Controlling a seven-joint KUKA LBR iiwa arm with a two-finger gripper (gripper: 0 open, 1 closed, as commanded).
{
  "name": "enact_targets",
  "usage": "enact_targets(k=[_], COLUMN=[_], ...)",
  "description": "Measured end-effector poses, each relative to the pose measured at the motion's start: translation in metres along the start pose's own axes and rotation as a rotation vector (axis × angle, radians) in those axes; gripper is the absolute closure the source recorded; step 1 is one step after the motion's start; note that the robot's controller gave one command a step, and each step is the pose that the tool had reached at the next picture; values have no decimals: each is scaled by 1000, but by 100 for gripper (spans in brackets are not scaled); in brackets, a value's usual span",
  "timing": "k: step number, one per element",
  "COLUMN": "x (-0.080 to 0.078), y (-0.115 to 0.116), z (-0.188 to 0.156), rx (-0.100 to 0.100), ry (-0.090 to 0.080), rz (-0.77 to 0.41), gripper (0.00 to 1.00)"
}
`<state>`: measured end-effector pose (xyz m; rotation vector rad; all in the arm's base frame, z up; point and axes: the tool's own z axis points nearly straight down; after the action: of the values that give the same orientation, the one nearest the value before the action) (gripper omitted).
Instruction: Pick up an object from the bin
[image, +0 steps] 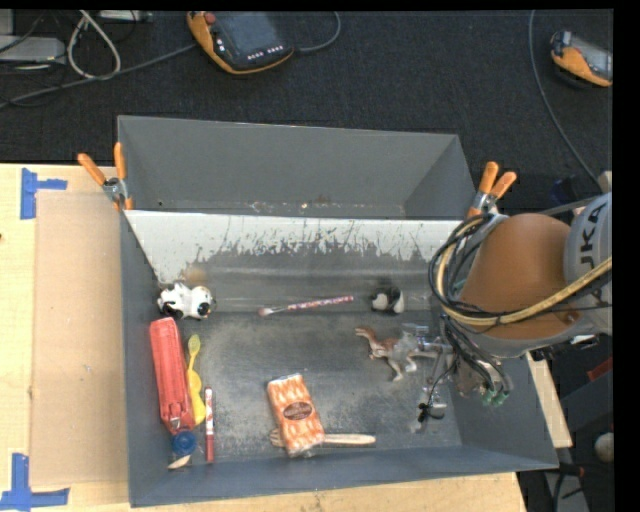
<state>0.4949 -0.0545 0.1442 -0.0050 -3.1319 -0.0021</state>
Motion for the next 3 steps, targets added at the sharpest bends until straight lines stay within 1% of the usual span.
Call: enact_targets(k=[1, 2, 3], x=[-2, -51, -53], y=[0, 49, 61], z=[-4, 21, 29], rx=[1, 1, -1], ry=[-8, -7, -7], rz=[-2, -77, -4], gripper=[0, 0, 0])
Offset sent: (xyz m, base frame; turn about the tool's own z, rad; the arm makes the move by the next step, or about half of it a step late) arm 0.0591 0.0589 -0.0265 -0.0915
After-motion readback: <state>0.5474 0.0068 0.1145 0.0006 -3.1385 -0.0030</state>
